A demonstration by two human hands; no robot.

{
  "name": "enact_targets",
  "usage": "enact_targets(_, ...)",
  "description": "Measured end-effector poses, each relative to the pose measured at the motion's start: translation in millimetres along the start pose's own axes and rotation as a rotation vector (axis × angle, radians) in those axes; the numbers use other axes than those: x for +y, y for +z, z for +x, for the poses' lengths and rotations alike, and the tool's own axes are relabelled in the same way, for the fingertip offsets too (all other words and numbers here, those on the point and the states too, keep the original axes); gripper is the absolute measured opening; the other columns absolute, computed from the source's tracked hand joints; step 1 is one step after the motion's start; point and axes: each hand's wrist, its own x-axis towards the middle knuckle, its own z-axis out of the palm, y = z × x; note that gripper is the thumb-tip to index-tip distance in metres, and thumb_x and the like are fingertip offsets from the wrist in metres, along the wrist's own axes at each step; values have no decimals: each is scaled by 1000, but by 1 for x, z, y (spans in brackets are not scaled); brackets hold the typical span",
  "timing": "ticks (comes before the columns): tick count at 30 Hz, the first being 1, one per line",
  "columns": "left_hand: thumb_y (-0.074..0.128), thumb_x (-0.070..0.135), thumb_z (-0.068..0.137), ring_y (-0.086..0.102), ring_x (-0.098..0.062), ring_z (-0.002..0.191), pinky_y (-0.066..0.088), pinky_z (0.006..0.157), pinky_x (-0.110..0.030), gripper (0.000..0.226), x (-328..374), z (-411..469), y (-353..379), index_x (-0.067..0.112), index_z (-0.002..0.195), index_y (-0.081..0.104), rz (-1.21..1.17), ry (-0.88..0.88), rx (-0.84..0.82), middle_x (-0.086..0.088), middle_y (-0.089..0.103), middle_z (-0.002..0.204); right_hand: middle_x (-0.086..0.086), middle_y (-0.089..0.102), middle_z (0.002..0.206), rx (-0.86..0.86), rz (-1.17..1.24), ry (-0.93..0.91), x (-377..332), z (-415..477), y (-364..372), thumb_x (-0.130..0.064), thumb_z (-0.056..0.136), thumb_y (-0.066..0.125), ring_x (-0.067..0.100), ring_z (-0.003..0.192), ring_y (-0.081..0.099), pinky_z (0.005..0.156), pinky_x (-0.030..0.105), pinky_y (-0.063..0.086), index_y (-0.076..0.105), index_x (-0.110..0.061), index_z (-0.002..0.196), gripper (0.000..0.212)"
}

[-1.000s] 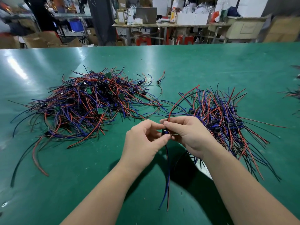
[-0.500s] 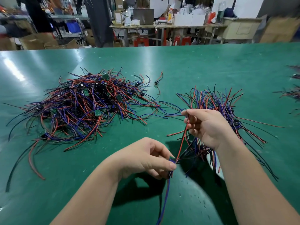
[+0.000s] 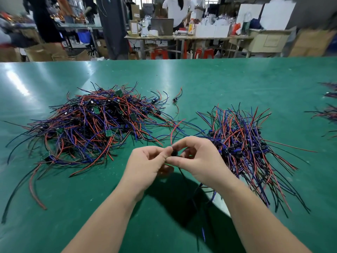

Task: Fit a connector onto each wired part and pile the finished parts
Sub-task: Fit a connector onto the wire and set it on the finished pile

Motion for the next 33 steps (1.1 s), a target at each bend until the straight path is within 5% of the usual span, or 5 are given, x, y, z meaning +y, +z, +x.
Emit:
enact_targets(8,66,15,86,61,2,66,49,65,-19,14,1,12,-23,27,87,72,483,180,313,5,71,79,3,71,81,381,89,7,-6,3,-28,-4,77,76,19,64,66,65,38,58,73,-21,82,17)
enact_targets(12,60,27,86,32,-24,132,26,108,-38,39,-3,18,-48,28,124,59,1077,160,550,-10,42,143,3,68,89,667,-459,56,1,2,-67,-15,78,75,23,81,66,80,34,52,74,-20,99,22)
enact_targets(18,48,30,92,38,-27,128,20,108,-42,37,-8,24,-58,36,127,54,1420,-104,502,-6,44,142,15,62,112,521,-816,509,15,-2,-91,-31,81,70,34,99,58,76,38,47,66,-20,117,38)
enact_targets(26,60,27,88,55,-15,82,22,87,-32,17,3,18,-46,36,95,73,988,373,664,16,63,73,1,59,100,445,-653,147,7,4,-53,-23,86,63,15,80,53,75,23,38,70,-19,104,20)
enact_targets(33,67,-4,81,69,-8,68,50,67,-13,22,9,-7,4,17,76,72,6,349,-4,5,72,72,-1,69,81,-1,718,344,-11,4,-11,-24,79,61,9,57,61,52,16,45,65,-12,93,19)
